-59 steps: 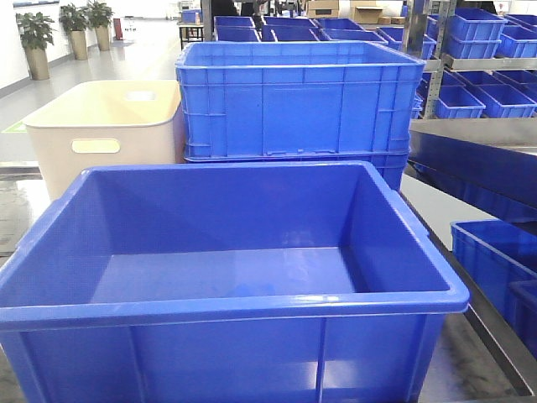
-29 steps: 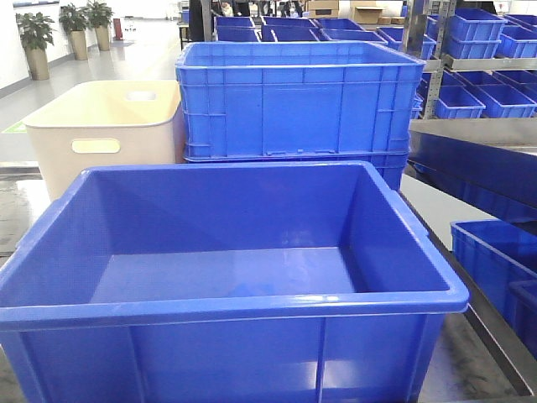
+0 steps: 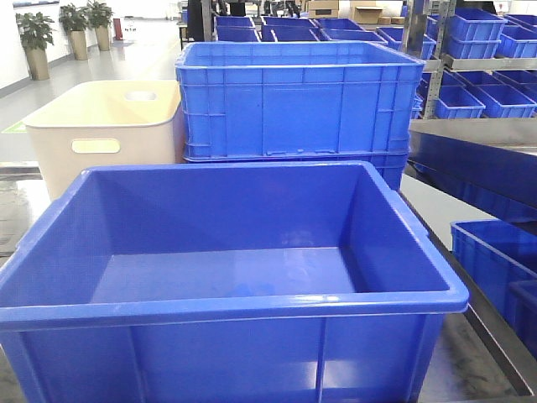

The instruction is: Pick red and yellow blocks into blue bin

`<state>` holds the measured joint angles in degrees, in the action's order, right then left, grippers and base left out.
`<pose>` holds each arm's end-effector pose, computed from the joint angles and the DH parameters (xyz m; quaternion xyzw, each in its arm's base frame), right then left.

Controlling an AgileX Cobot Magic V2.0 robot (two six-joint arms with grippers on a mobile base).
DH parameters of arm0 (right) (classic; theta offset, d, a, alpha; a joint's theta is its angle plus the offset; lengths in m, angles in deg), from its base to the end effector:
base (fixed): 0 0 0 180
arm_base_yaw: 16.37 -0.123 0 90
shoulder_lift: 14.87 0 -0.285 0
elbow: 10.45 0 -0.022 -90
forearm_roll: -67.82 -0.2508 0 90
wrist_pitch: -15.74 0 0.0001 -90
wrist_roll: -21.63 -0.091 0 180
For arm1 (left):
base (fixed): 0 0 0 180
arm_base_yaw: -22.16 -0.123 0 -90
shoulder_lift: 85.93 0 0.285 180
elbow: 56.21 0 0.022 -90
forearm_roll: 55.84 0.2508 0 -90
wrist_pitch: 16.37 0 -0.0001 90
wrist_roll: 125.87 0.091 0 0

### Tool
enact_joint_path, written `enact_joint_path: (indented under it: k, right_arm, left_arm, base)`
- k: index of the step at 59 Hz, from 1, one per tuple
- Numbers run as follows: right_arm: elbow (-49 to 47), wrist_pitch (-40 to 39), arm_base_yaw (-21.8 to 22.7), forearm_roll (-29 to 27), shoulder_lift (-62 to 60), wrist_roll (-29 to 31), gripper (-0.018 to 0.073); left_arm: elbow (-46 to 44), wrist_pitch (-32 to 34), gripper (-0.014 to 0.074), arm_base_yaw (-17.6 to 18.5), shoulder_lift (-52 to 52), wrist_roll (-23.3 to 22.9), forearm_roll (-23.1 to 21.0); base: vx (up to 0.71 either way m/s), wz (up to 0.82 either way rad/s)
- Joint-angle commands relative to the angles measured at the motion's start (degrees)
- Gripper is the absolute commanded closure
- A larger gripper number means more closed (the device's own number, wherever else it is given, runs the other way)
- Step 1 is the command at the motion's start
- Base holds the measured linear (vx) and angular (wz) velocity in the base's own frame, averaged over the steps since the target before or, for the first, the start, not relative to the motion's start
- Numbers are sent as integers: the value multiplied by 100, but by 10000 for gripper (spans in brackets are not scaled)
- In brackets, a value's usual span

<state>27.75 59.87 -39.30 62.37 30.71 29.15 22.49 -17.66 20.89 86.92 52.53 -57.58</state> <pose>0.1074 0.0520 0.3199 -0.2201 0.8702 0.1031 0.4286 0.0566 0.0012 0.2030 -0.0275 0.6887 -0.0133 0.7244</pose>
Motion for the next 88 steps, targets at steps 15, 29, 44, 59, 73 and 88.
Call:
enact_joint_path:
  k: [15, 29, 44, 59, 73, 88]
  right_arm:
    - [-163, -375, 10, 9, -9, 25, 569]
    - [-163, -382, 10, 9, -9, 25, 569]
    - [63, -580, 324, -58, -542, 129, 569]
    - [1797, -2565, 1499, -102, -1972, 122, 569]
    - [3197, -3735, 2242, -135, -3342, -15, 569]
    - [4129, -4668, 2293, -135, -3908, -16, 569]
  left_arm:
    - [-93, 510, 603, 3, 101, -32, -52]
    - [-93, 510, 603, 3, 101, -32, -52]
    - [-93, 510, 603, 3, 101, -32, -52]
    - [-93, 510, 603, 3, 101, -32, -52]
    - [-93, 510, 603, 3, 101, -32, -52]
    - [-93, 510, 603, 3, 101, -32, -52]
  base:
    - [0, 0]
    - [0, 0]
    - [0, 0]
    - [0, 0]
    - [0, 0]
    - [0, 0]
